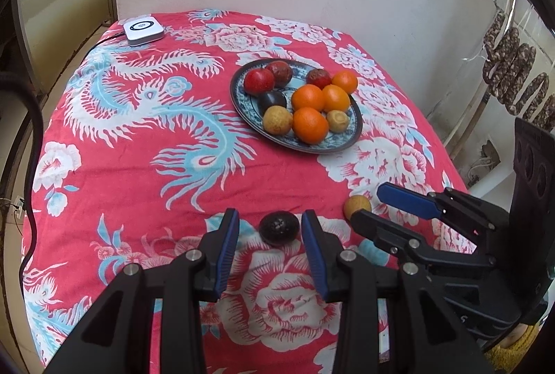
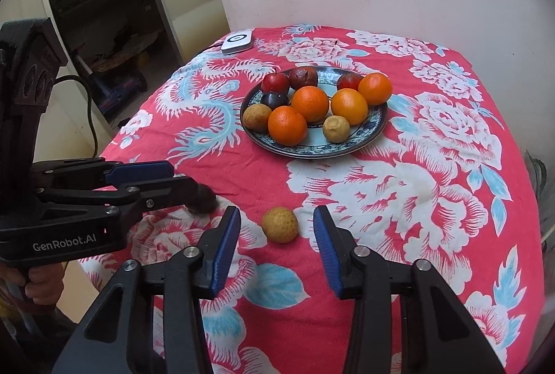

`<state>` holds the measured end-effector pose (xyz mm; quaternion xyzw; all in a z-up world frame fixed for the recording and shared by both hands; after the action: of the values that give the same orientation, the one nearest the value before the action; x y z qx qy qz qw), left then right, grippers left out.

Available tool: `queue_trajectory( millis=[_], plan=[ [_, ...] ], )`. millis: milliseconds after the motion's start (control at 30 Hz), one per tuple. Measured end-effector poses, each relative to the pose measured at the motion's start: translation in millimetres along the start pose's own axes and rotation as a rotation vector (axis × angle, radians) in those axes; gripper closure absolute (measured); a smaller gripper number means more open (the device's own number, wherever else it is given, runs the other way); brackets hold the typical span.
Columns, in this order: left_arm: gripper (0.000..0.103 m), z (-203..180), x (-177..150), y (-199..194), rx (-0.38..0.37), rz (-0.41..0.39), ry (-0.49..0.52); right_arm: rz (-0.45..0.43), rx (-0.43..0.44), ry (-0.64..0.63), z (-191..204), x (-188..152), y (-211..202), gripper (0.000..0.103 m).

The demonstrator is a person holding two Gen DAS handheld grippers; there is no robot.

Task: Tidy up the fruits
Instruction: 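Grasp the dark plum with the left tool while the right tool grasps a small yellow-brown fruit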

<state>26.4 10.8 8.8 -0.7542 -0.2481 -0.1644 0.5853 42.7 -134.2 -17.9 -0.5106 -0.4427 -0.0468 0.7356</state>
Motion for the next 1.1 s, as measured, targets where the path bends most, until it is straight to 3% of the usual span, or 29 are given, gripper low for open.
queue_trajectory(
  millis=[500,1100],
  plan=[
    [0.072,-2,-5,10,-0.029,0.038,0.012,0.023,0.002,-0.002,-1,-5,8,0.070],
    [0.076,1,-5,11,-0.027,0.024,0.004,0.028,0.005,0.007,-3,-7,12,0.078]
  ],
)
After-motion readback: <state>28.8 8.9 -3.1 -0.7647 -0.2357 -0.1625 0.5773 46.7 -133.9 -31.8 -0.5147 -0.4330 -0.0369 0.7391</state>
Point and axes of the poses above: each gripper's, at about its wrist camera, not at the fingertips, and y roughly the way its jaws point, z to its left, x to its top, the point moved 1 cm from there along y, roughly the way its jaws point, and after that the axes turned 6 degrees about -y, right-handed, at the moved point
